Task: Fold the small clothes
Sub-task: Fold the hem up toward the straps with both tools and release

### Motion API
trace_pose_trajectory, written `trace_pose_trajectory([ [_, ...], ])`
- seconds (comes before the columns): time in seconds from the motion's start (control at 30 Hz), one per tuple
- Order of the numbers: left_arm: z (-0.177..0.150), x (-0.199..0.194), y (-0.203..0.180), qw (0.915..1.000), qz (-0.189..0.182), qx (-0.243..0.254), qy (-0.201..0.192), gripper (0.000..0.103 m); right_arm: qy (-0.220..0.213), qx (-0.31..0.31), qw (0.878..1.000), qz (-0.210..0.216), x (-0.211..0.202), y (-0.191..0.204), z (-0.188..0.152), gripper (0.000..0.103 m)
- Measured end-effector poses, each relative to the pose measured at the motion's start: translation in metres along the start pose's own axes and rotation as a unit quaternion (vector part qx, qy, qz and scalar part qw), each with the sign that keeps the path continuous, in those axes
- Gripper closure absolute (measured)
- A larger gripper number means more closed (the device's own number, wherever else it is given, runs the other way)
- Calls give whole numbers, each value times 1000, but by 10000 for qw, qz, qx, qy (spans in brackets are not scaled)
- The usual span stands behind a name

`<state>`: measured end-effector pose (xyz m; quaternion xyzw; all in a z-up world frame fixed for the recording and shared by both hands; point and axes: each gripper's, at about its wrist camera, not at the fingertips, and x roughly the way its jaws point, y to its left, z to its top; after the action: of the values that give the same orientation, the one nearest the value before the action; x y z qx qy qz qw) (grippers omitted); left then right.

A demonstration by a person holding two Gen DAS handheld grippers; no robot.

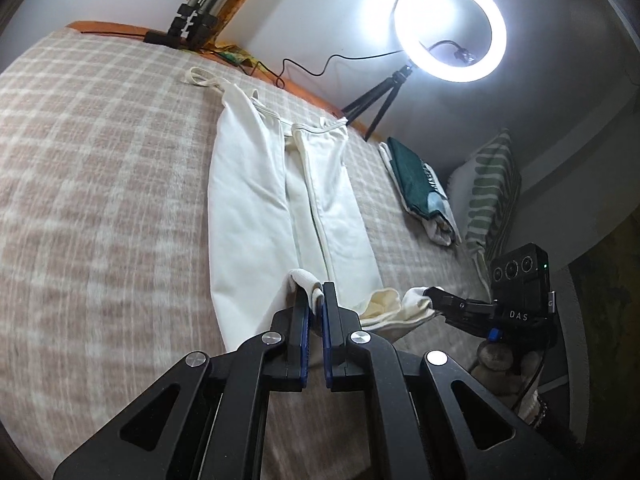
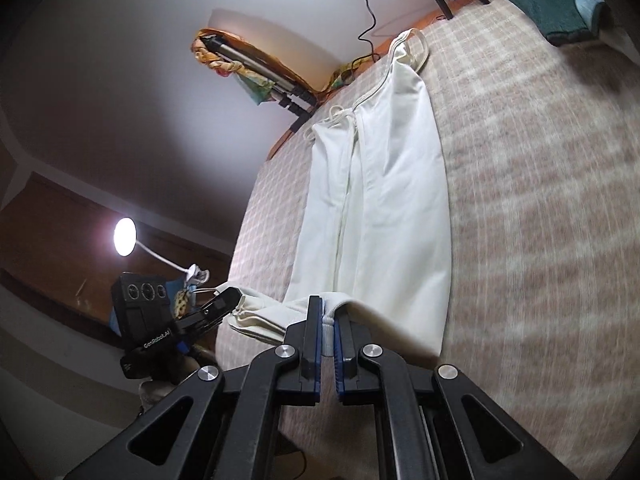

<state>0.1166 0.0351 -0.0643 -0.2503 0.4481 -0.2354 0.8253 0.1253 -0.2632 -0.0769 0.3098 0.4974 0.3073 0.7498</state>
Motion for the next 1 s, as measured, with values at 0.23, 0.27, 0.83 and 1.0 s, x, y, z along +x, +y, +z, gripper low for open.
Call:
trace_pose_trajectory([
  [0.23,19,24,26,9993,145,-334,92,99,20,599,9976,-342,26,-35,30,100],
  [0.27,21,27,29,9990,122,-404,114,99,64,742,9966,-341,30,-41,33,100],
  [0.83,19,-3,9,9986,459,161,-229,89,-106,-721,9900,-1208,16,0,28,70],
  [1.0,5,12,2,9979,473,434,77,89,121,-1010,9765,-1902,25,0,11,74],
])
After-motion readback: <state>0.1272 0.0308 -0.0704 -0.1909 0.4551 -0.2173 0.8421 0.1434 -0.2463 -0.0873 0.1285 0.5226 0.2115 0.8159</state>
